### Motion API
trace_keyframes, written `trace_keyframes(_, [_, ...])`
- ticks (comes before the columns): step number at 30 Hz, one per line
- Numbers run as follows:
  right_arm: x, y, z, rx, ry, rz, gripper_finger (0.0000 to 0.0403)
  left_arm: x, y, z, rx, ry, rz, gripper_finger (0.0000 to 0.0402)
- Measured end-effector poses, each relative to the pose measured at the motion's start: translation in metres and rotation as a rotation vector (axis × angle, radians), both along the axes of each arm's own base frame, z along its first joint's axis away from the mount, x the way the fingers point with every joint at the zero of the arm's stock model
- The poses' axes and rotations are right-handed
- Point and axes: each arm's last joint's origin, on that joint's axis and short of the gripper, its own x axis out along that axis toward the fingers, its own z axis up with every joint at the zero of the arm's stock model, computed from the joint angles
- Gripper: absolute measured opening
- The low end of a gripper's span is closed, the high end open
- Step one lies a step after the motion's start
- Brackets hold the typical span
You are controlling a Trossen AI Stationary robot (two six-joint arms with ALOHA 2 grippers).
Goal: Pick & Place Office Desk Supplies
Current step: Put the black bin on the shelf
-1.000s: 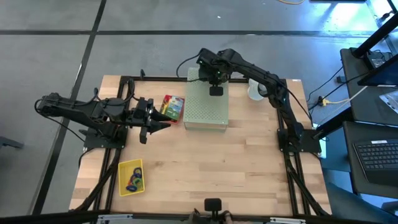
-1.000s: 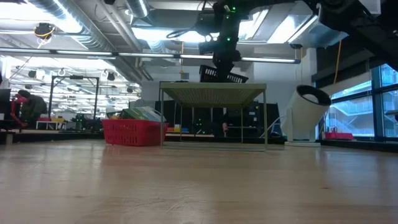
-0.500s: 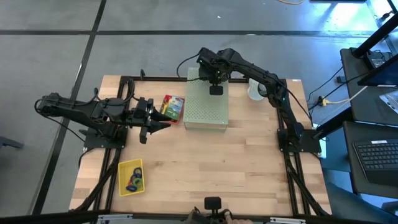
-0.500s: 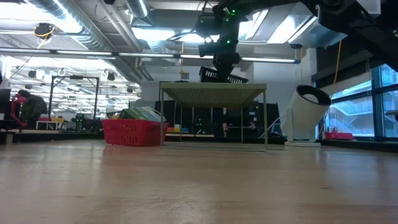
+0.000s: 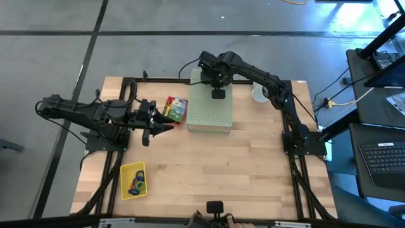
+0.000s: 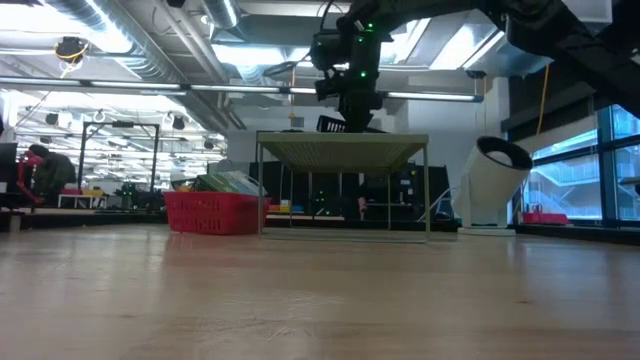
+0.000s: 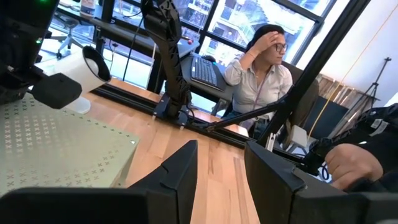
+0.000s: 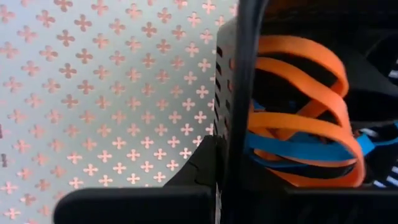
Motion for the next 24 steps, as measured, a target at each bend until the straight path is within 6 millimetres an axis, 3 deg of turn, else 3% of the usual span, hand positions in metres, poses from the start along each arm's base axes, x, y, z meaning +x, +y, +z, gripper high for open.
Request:
trace_keyframes(18, [0.0007,0.0015,-0.0002,0.051,-0.026,0.004,0.0001,0.0,0.0,-0.0001,-0.003,0.0,0.0,0.0127])
trace_keyframes(24, [0.0009,0.0018,-0.0002,0.06,-0.032,-0.01,0.003,0.0,-0.0001,-0.0001,-0.003,0.0,-0.002,0.0127])
